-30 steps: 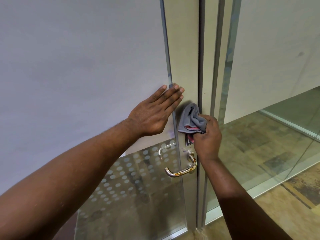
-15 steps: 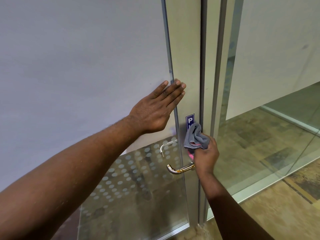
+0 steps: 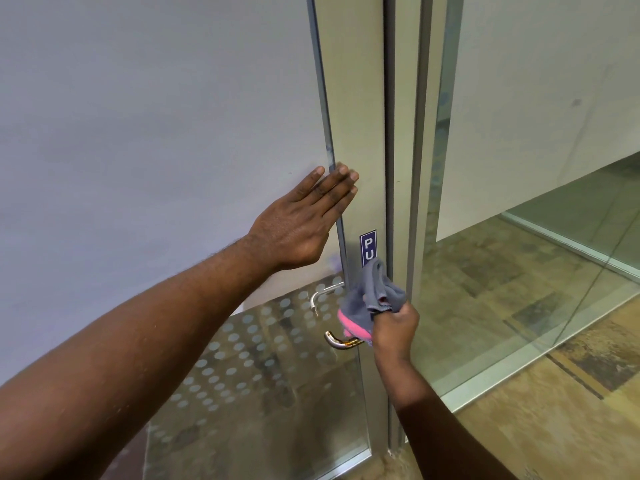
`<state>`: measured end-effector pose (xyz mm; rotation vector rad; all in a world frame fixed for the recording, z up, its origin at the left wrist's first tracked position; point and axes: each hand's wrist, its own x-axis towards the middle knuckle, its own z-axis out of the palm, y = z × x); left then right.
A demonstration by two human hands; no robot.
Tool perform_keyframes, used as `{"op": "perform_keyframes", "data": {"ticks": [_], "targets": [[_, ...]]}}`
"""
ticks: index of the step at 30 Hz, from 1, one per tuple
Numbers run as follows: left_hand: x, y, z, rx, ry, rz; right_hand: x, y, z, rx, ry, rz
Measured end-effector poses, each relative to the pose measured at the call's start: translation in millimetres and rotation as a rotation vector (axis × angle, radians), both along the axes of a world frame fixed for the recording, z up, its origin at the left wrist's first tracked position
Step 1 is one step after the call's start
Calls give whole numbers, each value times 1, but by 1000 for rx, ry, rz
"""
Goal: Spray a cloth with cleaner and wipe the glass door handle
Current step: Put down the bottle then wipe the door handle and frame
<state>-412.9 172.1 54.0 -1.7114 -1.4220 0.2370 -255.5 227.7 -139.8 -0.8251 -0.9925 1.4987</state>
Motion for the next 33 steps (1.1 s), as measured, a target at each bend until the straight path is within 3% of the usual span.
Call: {"op": "perform_keyframes", "data": {"ticks": [6, 10, 14, 19, 21, 24, 30, 33], "targets": [[3, -3, 3, -17, -22, 18, 53, 26, 8, -267, 296, -104], [11, -8, 8, -22, -94, 7, 81, 25, 18, -374, 302, 123], [43, -12, -1, -30, -225, -87, 93, 20, 29, -350, 436, 284], [108, -20, -61, 128, -608, -355, 99, 21, 40, -270, 695, 443], [131, -23, -83, 161, -747, -362, 100, 21, 44, -223, 744, 507], [158, -24, -102, 116, -978, -188, 101, 20, 45, -194, 696, 508], [179, -22, -103, 110, -1712, 46, 95, 10, 45, -131, 478, 431], [181, -17, -97, 222, -1864, 152, 90, 11, 44, -103, 323, 335]]}}
